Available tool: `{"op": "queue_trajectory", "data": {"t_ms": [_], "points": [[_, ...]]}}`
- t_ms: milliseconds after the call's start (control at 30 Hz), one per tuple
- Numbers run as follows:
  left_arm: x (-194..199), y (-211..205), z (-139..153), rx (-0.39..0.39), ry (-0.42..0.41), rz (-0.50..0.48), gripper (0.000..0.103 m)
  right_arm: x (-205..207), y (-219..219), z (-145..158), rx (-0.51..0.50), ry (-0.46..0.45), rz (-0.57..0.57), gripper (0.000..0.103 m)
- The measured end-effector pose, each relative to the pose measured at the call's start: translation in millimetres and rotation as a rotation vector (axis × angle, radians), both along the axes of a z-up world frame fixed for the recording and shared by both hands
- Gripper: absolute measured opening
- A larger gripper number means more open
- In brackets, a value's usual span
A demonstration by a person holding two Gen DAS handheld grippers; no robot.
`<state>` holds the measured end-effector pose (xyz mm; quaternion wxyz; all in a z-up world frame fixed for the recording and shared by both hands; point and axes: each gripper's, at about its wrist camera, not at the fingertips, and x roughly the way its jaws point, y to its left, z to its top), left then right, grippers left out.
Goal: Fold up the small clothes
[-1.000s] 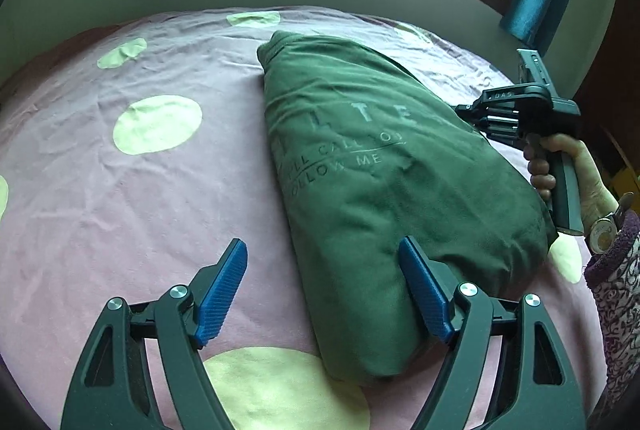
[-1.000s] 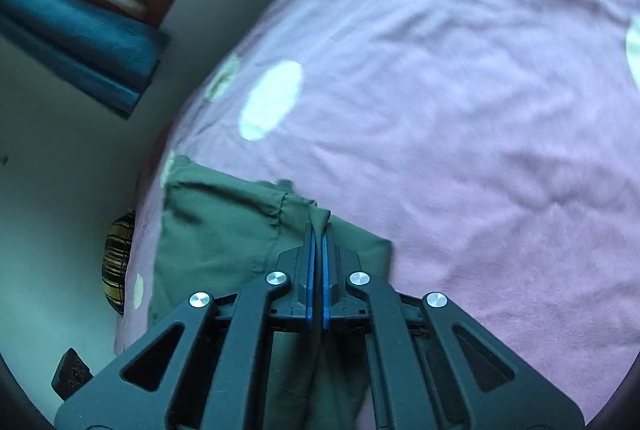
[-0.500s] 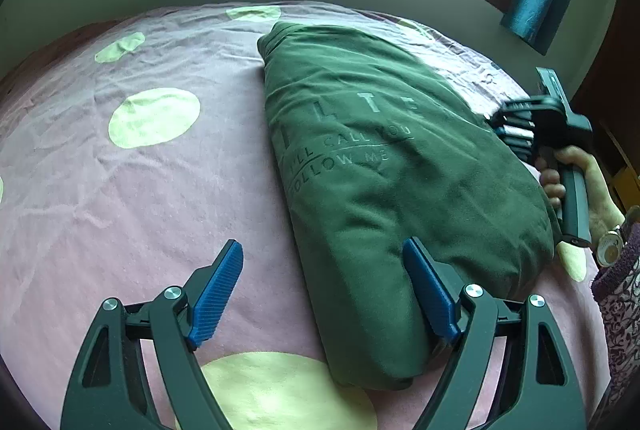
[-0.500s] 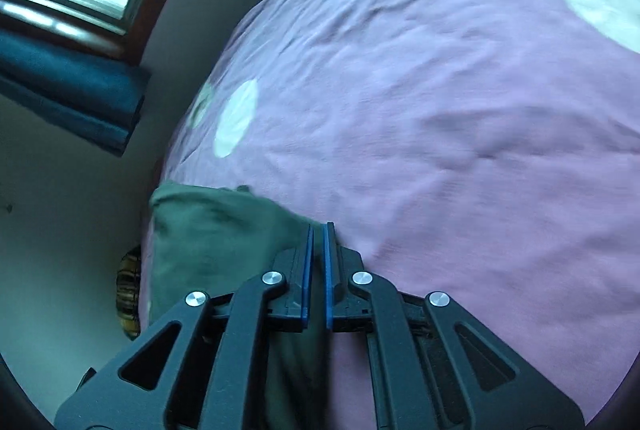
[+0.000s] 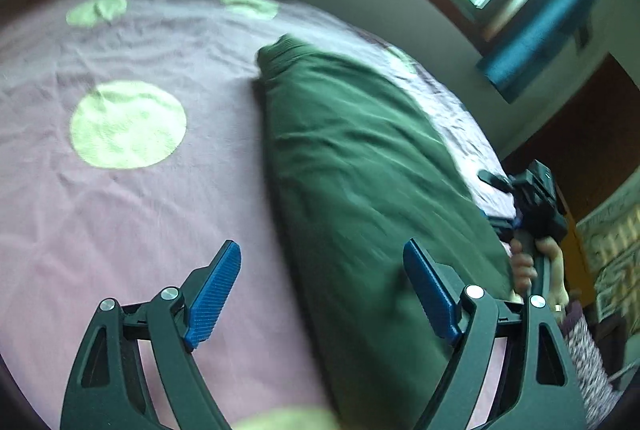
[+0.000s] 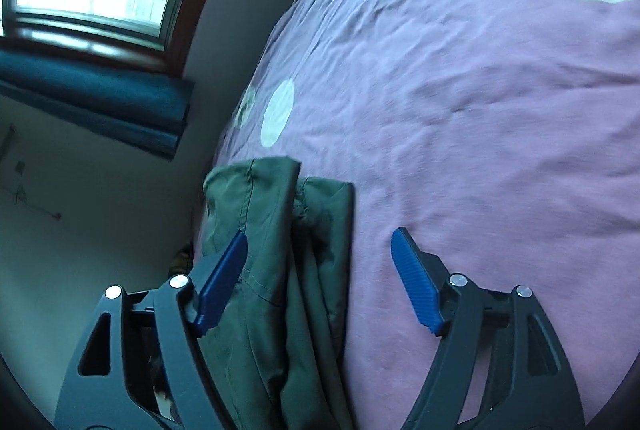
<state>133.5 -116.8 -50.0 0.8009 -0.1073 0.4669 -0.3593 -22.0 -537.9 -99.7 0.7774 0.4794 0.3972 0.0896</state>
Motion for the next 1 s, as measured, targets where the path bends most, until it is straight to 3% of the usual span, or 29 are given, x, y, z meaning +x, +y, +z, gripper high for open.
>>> {"op": "queue_trajectory", "data": {"t_ms": [167,333,433,467,500,600,800,1000], "points": [[48.2,-17.1,-10.6,-0.091,0.097,-0.026,0.082,35.6,23.2,0.4,-0.043,0.019,0.104,0.079],[82.2,-44.4,-19.4,-0.083,0.139,-0.055,0.084,52.2,33.3,2.4,-0.079,0.036,0.153,0.080],[93.4,-54.2,-22.4,-0.098,0.167,-0.069,0.075,53.6,35.0,0.3,-0.068,0.030,0.174,0.063],[96.3,-55.8,-22.5,-0.089,0.168,-0.065,0.072,55.1,36.9,-0.5,-0.048,0.026,0.179,0.048],[97.1,-59.6,-22.1,-0.065,0.158,-0.058,0.069,54.6,37.7,-0.7,-0.052,0.023,0.179,0.042],[94.7,-65.8,-18.6,-0.014,0.119,-0.060,0.063,51.8,39.2,1.9,-0.079,0.000,0.176,0.029],[95.5,-70.6,-13.3,0.026,0.097,-0.063,0.059,44.0,35.3,-3.7,-0.042,-0.036,0.139,0.022],[98.4,-68.2,-15.5,0.006,0.086,-0.078,0.060,43.7,31.5,-11.1,-0.003,-0.046,0.132,0.022]]}}
